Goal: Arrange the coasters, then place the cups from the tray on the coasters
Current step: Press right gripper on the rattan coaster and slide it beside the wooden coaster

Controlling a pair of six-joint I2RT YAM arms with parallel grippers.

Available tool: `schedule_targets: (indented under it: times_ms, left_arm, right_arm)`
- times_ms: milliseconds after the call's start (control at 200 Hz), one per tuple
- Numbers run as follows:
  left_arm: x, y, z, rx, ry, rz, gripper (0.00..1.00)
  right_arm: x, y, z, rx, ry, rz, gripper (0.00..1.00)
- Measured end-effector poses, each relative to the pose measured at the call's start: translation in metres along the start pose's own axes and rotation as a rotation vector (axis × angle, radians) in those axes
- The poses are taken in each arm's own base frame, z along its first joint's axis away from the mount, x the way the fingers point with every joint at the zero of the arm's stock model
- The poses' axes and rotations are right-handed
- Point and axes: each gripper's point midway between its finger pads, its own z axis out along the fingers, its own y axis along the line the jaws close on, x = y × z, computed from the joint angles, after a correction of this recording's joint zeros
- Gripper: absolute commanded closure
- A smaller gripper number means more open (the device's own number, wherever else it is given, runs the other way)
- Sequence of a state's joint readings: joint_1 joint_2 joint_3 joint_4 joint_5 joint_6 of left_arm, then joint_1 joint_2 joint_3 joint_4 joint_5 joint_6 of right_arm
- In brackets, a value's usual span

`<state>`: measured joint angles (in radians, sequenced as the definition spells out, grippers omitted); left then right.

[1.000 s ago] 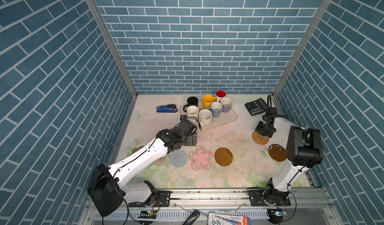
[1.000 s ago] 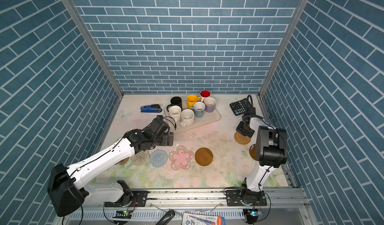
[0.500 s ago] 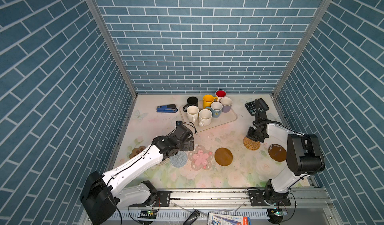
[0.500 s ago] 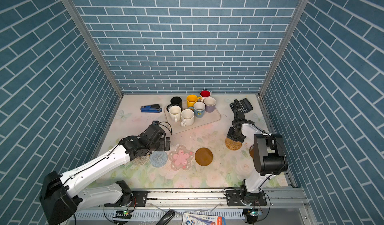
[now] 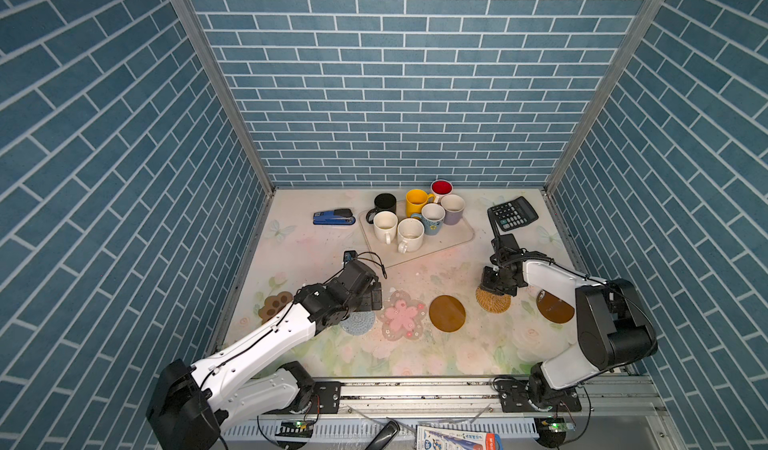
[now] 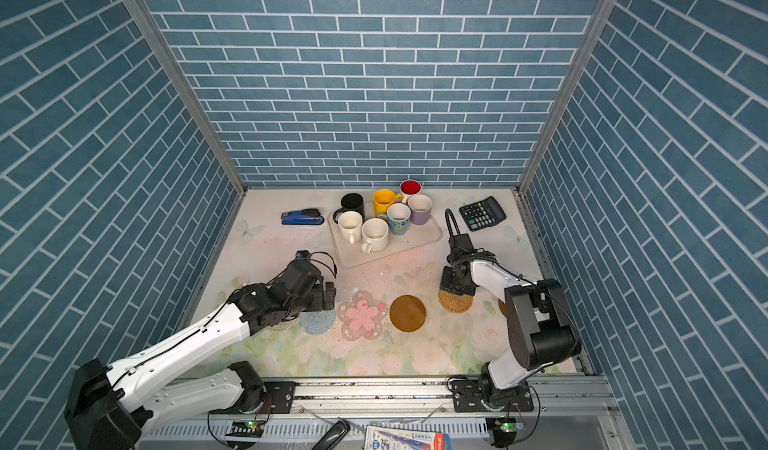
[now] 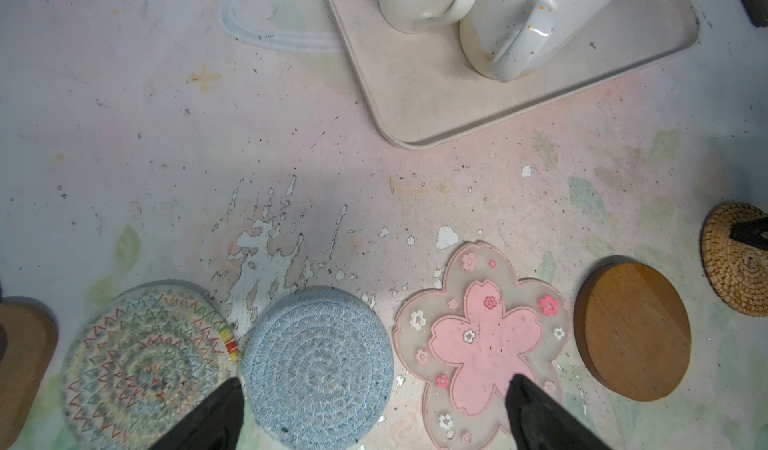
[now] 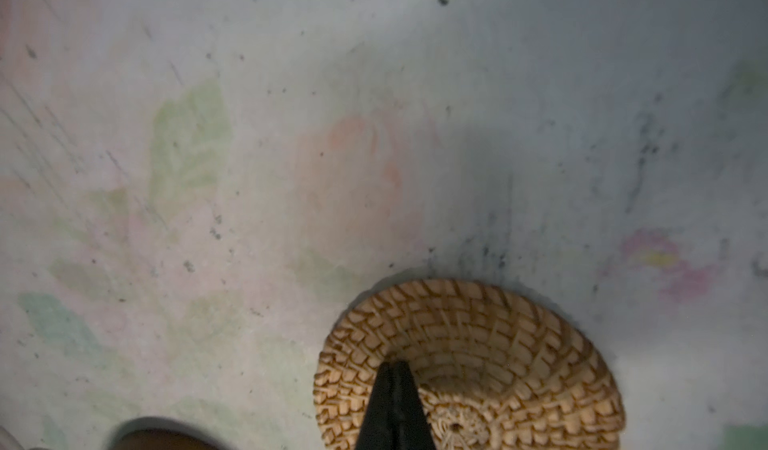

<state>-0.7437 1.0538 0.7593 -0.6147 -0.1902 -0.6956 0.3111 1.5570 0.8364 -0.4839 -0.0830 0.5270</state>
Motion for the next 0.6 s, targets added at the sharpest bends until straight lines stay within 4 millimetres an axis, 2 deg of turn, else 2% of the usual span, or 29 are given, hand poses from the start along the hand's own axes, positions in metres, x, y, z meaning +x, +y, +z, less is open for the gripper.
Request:
schedule_targets:
  times_ms: [180,390,600]
  left_arm:
    - [0.001,-0.001,0.000,0.008,0.002,-0.009,0.01]
    - [0.002,0.000,-0.003,0.018,-0.008,-0.018,0.01]
    - [0.005,0.002,-0.001,0.016,-0.005,-0.022,0.01]
  right_arm:
    - [0.013,0.017,0.001,-0.015,0.012,-0.050,1.00]
    - [0.026,0.026,0.001,-0.033,0.007,-0.088,1.00]
    - [0.049,0.033,-0.003,-0.049,0.017,-0.119,1.00]
